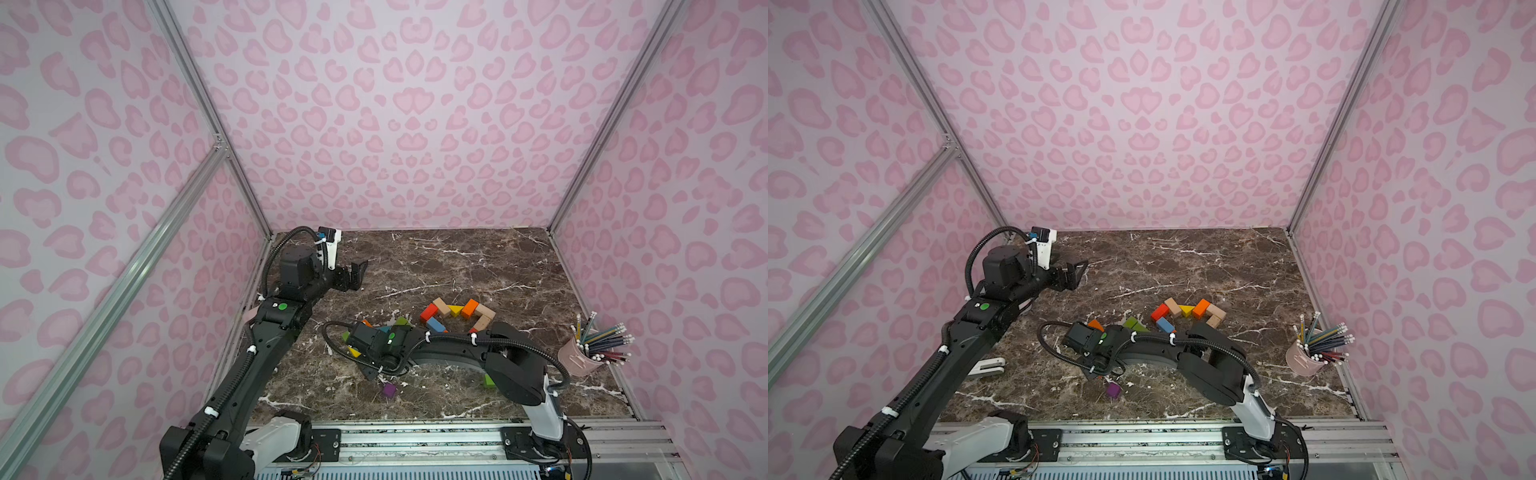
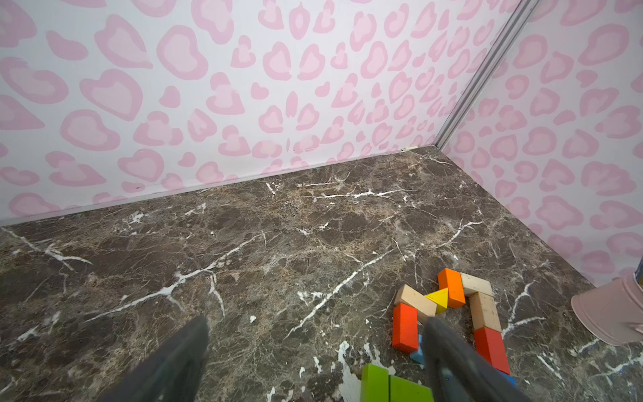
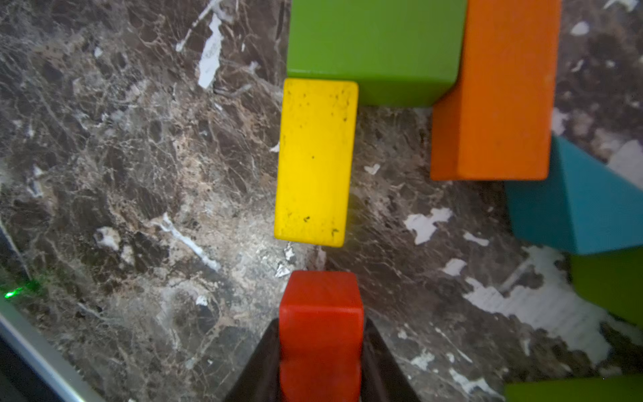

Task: Assemble a heart with building blocks
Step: Assemble the building block at the center of the board.

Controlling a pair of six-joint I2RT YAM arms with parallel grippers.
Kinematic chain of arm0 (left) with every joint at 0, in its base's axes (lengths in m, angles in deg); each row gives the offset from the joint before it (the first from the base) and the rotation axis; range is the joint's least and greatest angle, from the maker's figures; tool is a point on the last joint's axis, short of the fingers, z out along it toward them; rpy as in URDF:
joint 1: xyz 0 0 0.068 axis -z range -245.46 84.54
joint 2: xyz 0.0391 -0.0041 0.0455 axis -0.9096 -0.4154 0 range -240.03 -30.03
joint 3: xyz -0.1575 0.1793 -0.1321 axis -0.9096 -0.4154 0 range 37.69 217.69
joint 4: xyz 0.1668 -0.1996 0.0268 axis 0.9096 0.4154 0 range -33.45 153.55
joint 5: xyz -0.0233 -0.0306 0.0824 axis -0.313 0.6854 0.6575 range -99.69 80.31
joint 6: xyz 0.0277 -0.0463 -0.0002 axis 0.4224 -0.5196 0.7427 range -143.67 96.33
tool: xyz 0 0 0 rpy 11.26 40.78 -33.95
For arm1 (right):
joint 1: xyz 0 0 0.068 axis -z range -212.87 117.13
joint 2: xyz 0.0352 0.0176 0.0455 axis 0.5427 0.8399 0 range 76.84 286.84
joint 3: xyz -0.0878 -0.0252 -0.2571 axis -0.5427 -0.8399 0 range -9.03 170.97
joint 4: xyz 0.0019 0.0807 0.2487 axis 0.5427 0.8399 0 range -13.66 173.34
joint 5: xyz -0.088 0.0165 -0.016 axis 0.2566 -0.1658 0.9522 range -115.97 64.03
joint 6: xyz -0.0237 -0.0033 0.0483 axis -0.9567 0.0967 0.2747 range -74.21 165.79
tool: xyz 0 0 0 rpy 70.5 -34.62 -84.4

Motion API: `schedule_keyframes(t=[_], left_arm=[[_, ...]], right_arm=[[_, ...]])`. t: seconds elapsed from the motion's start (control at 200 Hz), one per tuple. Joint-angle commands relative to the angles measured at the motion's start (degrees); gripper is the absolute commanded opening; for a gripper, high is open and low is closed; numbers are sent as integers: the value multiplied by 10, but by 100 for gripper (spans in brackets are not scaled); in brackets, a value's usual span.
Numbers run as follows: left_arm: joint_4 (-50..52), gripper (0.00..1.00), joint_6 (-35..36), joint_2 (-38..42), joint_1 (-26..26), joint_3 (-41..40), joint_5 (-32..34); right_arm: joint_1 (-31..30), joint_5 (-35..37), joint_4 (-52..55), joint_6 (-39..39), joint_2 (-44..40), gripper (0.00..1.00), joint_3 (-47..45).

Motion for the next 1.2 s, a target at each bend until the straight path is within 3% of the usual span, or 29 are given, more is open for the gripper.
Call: schedule_keyframes(t=[0.0,0.815,1.195], left_arm=[[-32,97,5,1,-1,-1,-4],[-33,97,7,4,-1,-3,-10],[-34,97,6,7,-1,-4,-13]], right_arm=[[1,1,17,7,25,27,37],[4,9,39,11,62,31,77],[4,13,38,16,56,47,72]])
